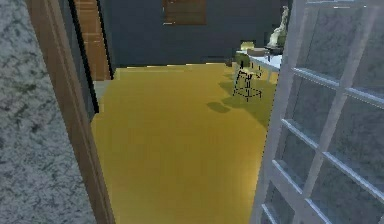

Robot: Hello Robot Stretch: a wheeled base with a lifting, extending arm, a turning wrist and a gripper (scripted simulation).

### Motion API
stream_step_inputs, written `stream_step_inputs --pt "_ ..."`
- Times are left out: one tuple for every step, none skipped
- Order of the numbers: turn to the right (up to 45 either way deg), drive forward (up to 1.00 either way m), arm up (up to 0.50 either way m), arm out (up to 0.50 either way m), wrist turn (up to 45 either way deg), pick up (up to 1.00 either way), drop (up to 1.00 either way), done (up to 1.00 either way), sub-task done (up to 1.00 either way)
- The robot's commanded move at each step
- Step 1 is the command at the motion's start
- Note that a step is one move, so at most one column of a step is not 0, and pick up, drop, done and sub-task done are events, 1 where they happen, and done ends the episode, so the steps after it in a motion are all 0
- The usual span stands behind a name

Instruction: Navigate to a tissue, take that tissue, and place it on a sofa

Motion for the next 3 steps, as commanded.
stream_step_inputs --pt "0.0 1.00 0.00 0.00 0.0 0.00 0.00 0.00 0.00" --pt "3.0 0.00 0.00 0.00 0.0 0.00 0.00 0.00 0.00" --pt "0.0 0.15 0.00 0.00 0.0 0.00 0.00 0.00 0.00"
